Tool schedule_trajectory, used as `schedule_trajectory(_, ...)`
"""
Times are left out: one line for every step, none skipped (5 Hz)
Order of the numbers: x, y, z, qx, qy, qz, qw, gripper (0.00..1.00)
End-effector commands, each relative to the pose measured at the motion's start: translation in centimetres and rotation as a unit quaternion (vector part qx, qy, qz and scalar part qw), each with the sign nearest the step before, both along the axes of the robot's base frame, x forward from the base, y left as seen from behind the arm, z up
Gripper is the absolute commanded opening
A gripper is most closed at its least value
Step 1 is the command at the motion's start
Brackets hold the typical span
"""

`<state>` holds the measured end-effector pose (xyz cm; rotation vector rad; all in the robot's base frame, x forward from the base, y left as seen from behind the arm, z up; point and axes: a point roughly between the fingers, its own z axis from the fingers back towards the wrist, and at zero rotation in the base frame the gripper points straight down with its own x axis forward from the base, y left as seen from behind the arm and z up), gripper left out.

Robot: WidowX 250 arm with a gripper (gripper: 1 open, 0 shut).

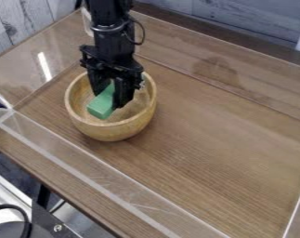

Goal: Put the green block in the brown bowl

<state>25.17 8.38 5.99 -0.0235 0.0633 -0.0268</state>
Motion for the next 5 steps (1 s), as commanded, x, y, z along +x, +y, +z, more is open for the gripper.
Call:
schedule_trajectory(0.78, 0.56, 0.73, 0.009, -0.018, 0.003, 0.9998, 0.00)
schedule_trajectory(0.79, 0.70, 0.49, 0.009, -0.014, 0.005, 0.9998, 0.00)
schedule_trajectory(0.81, 0.81, 0.35, 0.008, -0.011, 0.008, 0.9999, 0.00)
schedule_trajectory(0.79, 0.82, 0.64, 0.008, -0.009, 0.010, 0.9999, 1.00)
schedule_trajectory(0.74, 0.74, 1.32, 0.006, -0.011, 0.014, 0.9998, 1.00)
